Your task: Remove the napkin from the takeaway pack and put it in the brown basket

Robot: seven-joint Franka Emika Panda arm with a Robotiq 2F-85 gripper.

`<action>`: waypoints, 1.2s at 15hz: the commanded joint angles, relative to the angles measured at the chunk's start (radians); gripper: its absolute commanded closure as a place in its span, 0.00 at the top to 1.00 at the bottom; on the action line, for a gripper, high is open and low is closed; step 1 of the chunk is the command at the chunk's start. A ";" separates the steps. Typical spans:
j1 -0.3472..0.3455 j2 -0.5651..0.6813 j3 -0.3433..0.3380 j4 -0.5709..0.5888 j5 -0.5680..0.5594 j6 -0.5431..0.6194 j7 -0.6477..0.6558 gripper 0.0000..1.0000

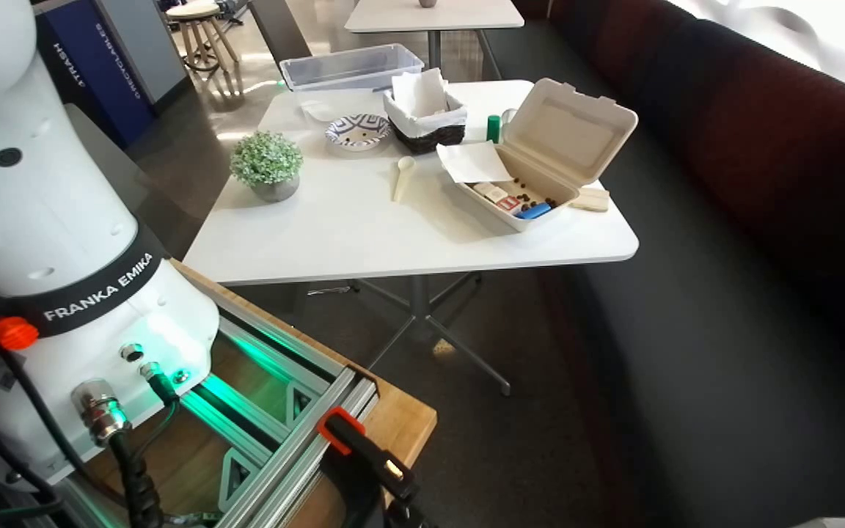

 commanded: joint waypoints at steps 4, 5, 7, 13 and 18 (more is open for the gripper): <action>-0.018 0.101 0.080 -0.009 0.012 0.110 0.117 1.00; -0.018 0.124 0.097 -0.009 0.014 0.133 0.154 1.00; -0.035 0.188 0.156 -0.023 -0.025 0.265 0.256 1.00; -0.115 0.436 0.281 -0.015 -0.191 0.550 0.586 1.00; -0.151 0.627 0.302 0.034 -0.435 0.633 0.849 1.00</action>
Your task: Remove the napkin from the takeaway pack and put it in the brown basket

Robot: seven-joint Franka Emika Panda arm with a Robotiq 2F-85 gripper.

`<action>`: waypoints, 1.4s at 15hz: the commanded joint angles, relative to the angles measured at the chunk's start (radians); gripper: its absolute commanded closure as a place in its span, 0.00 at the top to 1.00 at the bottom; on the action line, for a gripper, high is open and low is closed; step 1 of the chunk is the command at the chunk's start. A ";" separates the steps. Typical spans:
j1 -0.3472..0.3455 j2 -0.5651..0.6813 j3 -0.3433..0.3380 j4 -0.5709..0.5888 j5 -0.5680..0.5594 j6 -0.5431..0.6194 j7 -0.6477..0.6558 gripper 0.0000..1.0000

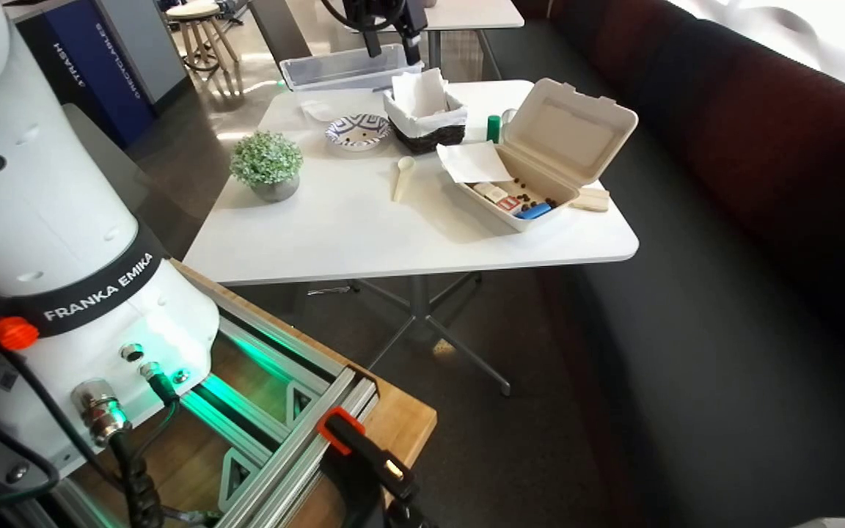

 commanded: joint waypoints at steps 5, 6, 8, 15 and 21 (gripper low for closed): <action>0.054 0.293 -0.033 0.160 -0.328 0.029 0.331 1.00; 0.075 0.331 -0.051 0.194 -0.369 0.026 0.369 1.00; 0.116 0.397 -0.087 0.252 -0.415 0.021 0.413 1.00; 0.191 0.486 -0.168 0.328 -0.385 0.018 0.406 1.00; 0.197 0.507 -0.174 0.347 -0.384 0.018 0.409 1.00</action>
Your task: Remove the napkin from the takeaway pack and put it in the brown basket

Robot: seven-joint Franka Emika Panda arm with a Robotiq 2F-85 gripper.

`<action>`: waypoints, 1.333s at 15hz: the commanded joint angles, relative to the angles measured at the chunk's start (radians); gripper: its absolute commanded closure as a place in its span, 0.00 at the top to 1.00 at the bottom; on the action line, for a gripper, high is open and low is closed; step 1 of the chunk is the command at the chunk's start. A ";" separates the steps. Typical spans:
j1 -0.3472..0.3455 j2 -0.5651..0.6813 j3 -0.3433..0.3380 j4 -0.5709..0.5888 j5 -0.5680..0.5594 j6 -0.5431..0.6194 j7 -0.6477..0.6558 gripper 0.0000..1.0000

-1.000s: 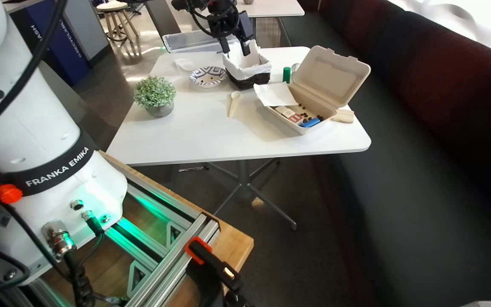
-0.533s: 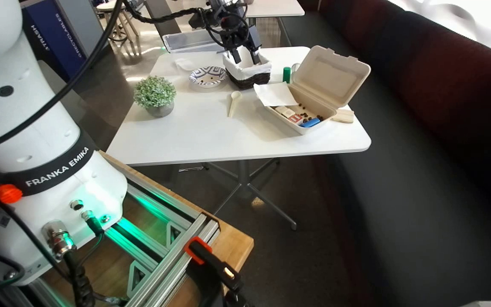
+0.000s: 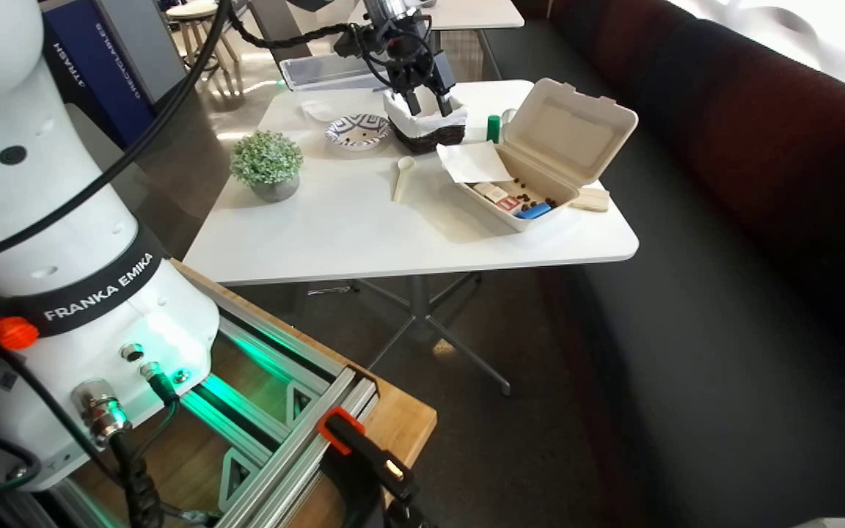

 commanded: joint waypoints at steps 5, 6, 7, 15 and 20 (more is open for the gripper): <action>0.054 0.071 -0.046 0.057 0.025 -0.023 -0.001 1.00; 0.058 0.086 -0.049 0.067 0.029 -0.018 -0.002 1.00; 0.061 0.105 -0.051 0.080 0.036 -0.019 -0.004 1.00; 0.092 0.247 -0.113 0.197 0.051 0.001 0.010 1.00; 0.113 0.310 -0.136 0.242 0.085 0.003 0.008 1.00</action>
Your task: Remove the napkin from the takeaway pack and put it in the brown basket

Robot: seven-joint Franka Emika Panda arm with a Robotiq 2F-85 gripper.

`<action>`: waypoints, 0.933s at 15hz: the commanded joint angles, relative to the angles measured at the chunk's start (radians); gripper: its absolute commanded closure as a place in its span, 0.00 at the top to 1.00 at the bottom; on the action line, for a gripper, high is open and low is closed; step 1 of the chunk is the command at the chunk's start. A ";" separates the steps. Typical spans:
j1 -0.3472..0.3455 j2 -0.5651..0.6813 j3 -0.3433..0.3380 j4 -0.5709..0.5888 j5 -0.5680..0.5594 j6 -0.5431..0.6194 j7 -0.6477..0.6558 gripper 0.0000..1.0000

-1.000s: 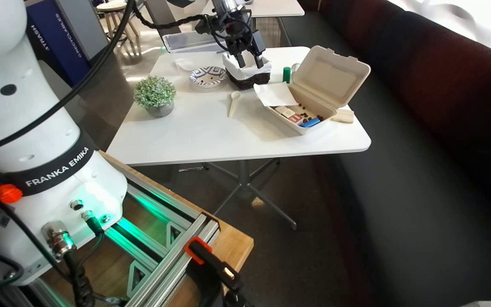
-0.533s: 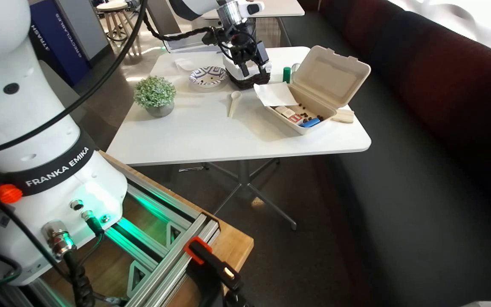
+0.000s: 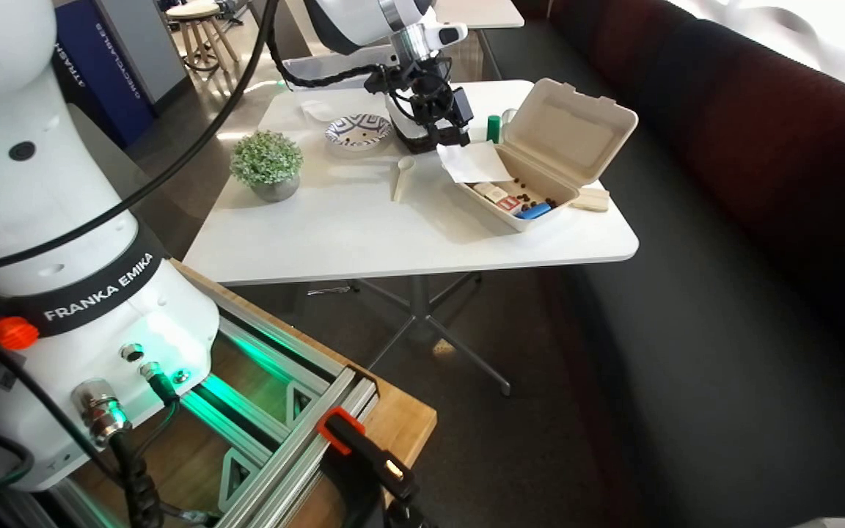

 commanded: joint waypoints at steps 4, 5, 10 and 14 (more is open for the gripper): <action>0.063 0.073 -0.064 0.067 0.037 0.004 0.018 0.77; 0.067 0.073 -0.068 0.068 0.040 0.004 0.017 0.75; 0.079 0.085 -0.082 0.066 0.059 0.004 0.011 0.62; 0.094 0.069 -0.098 0.051 0.064 0.006 0.017 0.24</action>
